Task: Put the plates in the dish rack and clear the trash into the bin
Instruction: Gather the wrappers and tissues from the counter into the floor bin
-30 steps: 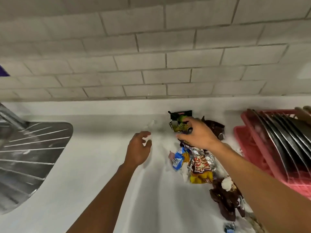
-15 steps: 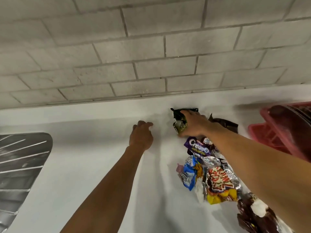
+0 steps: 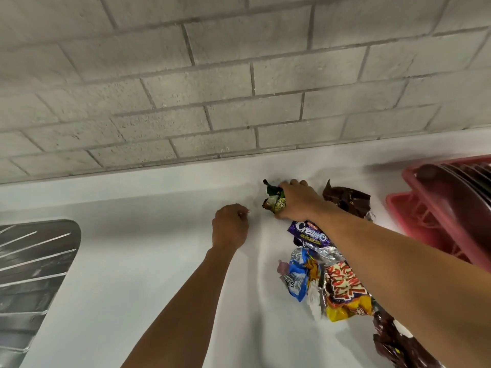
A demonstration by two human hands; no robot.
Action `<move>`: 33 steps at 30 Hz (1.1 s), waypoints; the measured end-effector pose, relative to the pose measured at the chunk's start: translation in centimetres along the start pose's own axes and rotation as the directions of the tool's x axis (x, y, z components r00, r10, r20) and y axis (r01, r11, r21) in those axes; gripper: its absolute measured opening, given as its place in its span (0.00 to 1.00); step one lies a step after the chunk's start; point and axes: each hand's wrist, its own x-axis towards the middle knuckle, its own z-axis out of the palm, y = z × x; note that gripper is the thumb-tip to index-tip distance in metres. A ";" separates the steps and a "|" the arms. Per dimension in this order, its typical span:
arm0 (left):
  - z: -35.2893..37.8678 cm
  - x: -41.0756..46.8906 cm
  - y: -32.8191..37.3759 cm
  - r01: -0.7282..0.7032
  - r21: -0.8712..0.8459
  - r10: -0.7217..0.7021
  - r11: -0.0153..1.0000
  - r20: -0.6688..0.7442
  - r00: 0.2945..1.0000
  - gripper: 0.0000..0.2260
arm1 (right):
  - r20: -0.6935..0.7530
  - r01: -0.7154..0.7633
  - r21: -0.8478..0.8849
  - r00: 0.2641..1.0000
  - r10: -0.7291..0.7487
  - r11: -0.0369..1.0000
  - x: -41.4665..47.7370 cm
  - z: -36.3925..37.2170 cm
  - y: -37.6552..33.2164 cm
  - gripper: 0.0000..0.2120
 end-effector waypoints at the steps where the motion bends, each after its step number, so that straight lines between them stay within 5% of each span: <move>1: 0.0 -0.3 0.3 0.025 -0.063 -0.025 0.998 0.002 1.000 0.10 | -0.024 0.003 0.012 1.000 -0.003 1.000 -0.2 -0.1 -0.2 0.38; 7: -1.6 -1.8 2.7 0.162 -0.503 -0.177 0.849 0.018 0.984 0.07 | -0.222 0.039 0.301 0.975 0.030 0.953 -1.9 -2.4 -1.7 0.22; 11: -3.6 -4.3 4.6 0.193 -0.724 -0.256 0.662 0.023 0.966 0.08 | -0.154 0.032 0.634 0.984 0.086 0.773 -4.5 -4.8 -1.9 0.11; 16: -6.1 -8.9 8.6 0.197 -0.829 -0.205 0.523 0.102 0.973 0.07 | -0.064 -0.029 0.858 0.985 0.163 0.513 -9.5 -5.6 -2.1 0.13; 20: -6.3 -11.8 11.1 0.194 -0.789 -0.122 0.583 0.151 0.981 0.07 | 0.084 -0.125 0.975 0.973 0.215 0.184 -13.3 -4.6 -1.6 0.20; 24: -4.9 -13.8 12.1 0.125 -0.672 -0.075 0.730 0.103 0.992 0.06 | 0.207 -0.198 0.978 0.963 0.173 -0.068 -17.2 -3.8 -0.3 0.09; 27: -3.5 -15.5 12.8 -0.010 -0.551 0.027 0.835 0.023 0.999 0.05 | 0.210 -0.192 0.974 0.965 0.158 -0.122 -19.4 -3.1 0.1 0.09; 30: -2.2 -17.1 13.7 -0.149 -0.427 0.146 0.892 -0.041 0.988 0.05 | 0.189 -0.172 0.980 0.959 0.210 -0.096 -20.6 -2.1 0.0 0.19; 33: -1.0 -18.1 14.3 -0.289 -0.257 0.273 0.922 -0.097 0.957 0.06 | 0.155 -0.126 0.984 0.950 0.271 -0.123 -21.2 -1.7 0.1 0.16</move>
